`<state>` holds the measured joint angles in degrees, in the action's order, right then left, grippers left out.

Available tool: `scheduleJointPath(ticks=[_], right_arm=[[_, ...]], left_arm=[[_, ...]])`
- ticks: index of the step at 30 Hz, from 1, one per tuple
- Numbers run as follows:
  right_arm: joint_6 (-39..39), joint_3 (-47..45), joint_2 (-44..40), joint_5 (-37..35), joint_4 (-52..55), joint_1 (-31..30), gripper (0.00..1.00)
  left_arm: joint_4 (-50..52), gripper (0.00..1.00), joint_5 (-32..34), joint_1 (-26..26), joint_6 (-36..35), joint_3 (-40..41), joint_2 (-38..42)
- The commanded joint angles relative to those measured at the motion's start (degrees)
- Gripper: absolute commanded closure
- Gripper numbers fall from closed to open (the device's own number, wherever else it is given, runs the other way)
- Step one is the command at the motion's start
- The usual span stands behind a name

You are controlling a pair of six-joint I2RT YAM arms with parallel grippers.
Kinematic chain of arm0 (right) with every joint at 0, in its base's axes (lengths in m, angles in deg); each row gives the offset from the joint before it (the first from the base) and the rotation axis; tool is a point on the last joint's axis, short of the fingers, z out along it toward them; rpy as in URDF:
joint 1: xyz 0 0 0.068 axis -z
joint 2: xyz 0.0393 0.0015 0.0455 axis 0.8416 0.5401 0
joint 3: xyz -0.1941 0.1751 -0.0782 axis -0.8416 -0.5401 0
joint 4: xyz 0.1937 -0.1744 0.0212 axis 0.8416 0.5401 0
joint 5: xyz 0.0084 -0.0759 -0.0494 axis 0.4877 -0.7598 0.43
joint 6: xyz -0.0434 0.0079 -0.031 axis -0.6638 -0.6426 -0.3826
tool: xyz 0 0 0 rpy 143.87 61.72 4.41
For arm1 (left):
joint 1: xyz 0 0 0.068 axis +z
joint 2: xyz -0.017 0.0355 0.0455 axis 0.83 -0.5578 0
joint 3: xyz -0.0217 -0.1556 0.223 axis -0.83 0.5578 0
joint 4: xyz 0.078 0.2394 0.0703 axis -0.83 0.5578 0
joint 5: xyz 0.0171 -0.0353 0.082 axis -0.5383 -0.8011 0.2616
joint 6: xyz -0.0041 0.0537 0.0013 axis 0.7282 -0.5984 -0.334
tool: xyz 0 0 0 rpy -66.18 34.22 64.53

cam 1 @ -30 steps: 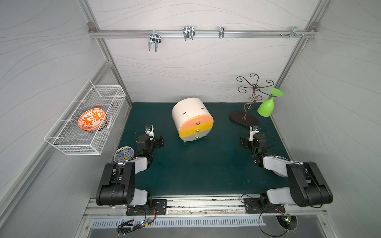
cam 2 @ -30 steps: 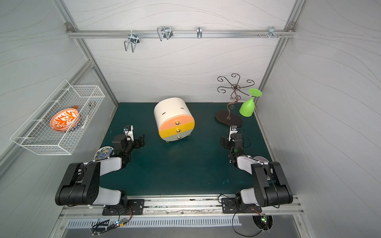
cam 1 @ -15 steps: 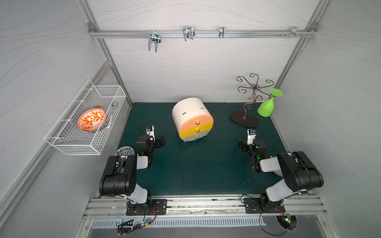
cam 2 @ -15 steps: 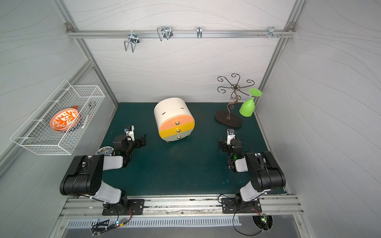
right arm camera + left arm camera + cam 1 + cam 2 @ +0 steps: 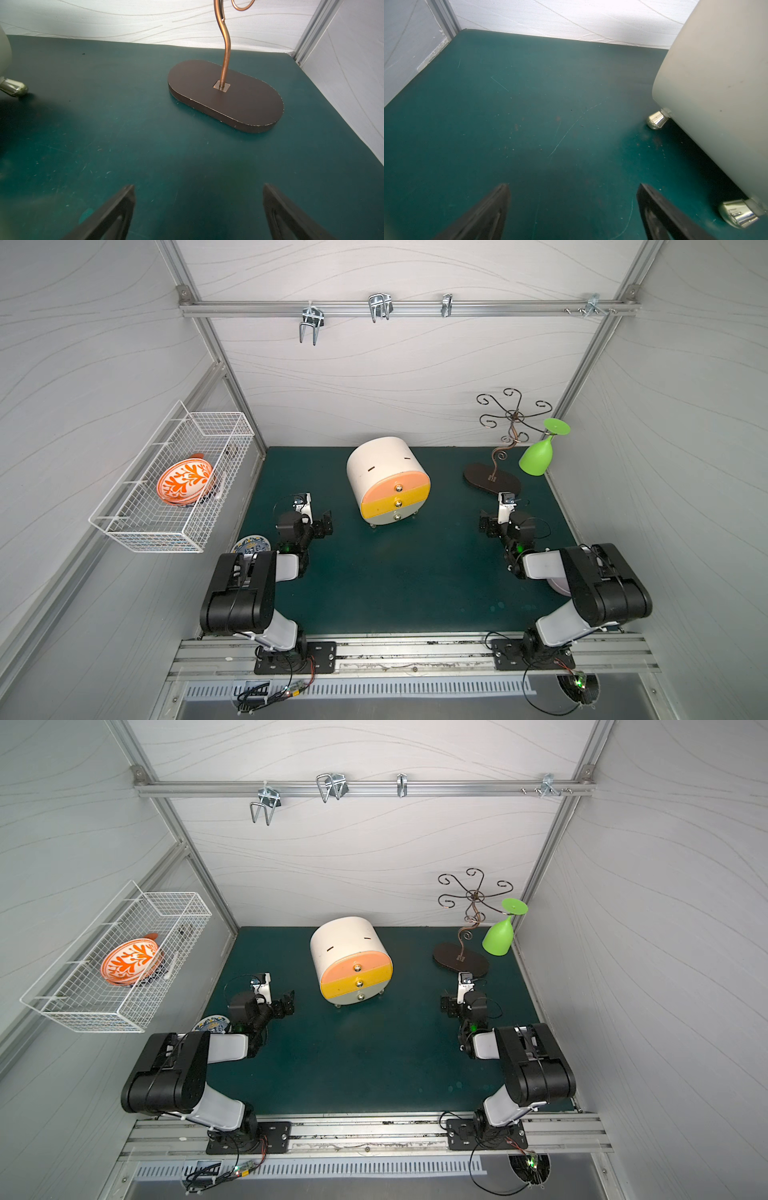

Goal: Place the transparent tape into the drawer according to color
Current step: Reset both arms

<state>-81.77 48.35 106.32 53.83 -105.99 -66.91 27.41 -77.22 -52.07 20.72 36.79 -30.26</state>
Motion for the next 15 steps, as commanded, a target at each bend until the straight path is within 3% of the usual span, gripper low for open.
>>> scheduleJointPath(ticks=[1,15], right_arm=[[0.77,1.01,0.55,-1.16,1.24,0.55,0.01],[0.85,1.10,0.59,-1.21,1.33,0.55,0.01]], left_arm=[[-2.91,0.00,0.23,0.10,0.20,-0.71,-0.65],[-2.91,0.00,0.23,0.11,0.22,-0.71,-0.67]])
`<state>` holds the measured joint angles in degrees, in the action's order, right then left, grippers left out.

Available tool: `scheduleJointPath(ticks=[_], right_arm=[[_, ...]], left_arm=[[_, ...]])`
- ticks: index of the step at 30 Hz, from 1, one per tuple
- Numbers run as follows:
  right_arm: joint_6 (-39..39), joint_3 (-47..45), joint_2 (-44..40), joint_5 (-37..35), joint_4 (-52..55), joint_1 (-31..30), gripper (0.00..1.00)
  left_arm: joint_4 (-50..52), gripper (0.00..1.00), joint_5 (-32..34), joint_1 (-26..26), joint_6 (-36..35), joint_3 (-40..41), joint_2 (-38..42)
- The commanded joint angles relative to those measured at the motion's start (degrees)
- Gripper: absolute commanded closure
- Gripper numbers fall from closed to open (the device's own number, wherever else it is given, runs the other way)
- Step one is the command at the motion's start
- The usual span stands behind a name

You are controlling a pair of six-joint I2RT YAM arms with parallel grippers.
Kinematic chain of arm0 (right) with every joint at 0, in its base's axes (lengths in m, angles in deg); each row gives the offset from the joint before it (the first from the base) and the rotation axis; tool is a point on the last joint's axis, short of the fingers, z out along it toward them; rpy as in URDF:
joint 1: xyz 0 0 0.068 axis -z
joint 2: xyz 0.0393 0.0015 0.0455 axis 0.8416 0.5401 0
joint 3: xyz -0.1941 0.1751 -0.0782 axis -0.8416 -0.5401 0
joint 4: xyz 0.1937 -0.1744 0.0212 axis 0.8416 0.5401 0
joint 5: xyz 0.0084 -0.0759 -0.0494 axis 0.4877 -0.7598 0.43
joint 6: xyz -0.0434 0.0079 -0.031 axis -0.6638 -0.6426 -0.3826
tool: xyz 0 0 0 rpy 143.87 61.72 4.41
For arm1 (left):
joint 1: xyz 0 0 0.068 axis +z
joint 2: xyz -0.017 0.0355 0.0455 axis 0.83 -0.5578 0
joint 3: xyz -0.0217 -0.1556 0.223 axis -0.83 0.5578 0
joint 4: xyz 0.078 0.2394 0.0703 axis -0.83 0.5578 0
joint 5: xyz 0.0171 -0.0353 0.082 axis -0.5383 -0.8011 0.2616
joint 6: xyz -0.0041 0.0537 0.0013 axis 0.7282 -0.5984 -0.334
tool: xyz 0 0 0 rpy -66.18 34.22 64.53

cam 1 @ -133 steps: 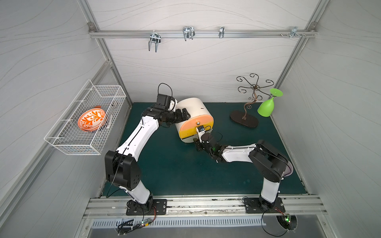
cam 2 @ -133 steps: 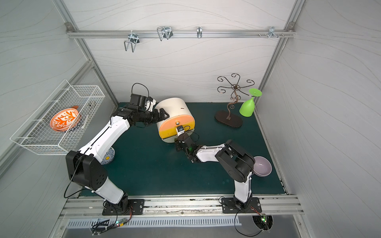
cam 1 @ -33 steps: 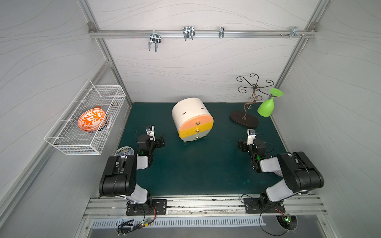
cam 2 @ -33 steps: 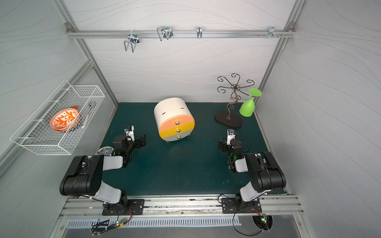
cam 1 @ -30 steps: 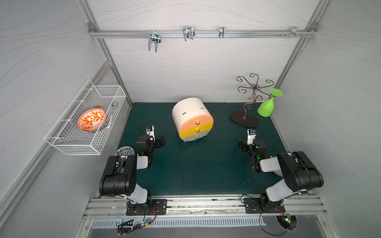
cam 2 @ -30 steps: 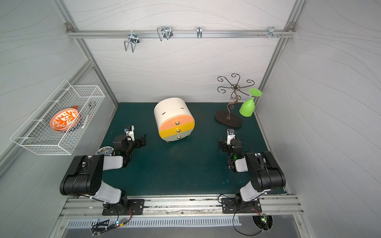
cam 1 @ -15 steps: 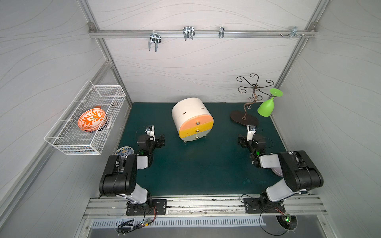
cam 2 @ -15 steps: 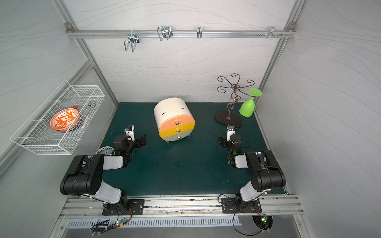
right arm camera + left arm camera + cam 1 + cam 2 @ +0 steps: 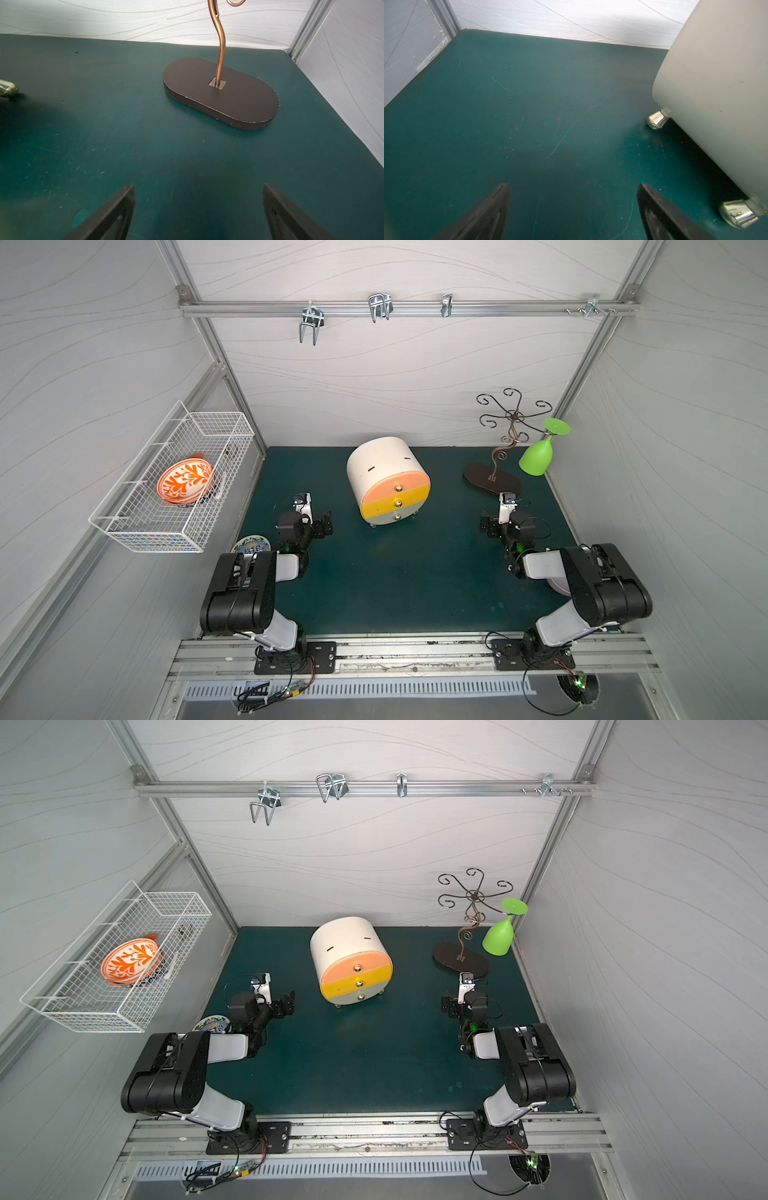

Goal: Place the transparent tape into the drawer according to color
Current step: Reset both arms

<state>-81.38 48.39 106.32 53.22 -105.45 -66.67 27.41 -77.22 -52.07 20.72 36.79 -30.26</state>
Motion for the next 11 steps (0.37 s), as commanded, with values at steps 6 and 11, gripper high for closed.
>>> scheduleJointPath(ticks=[6,11], right_arm=[[0.63,1.23,0.62,-0.69,0.93,0.29,0.01],[0.55,1.05,0.59,-0.69,0.84,0.38,0.01]], left_arm=[[-2.91,0.00,0.21,0.18,0.18,-0.71,-0.64],[-2.91,0.00,0.18,0.13,0.22,-0.71,-0.65]])
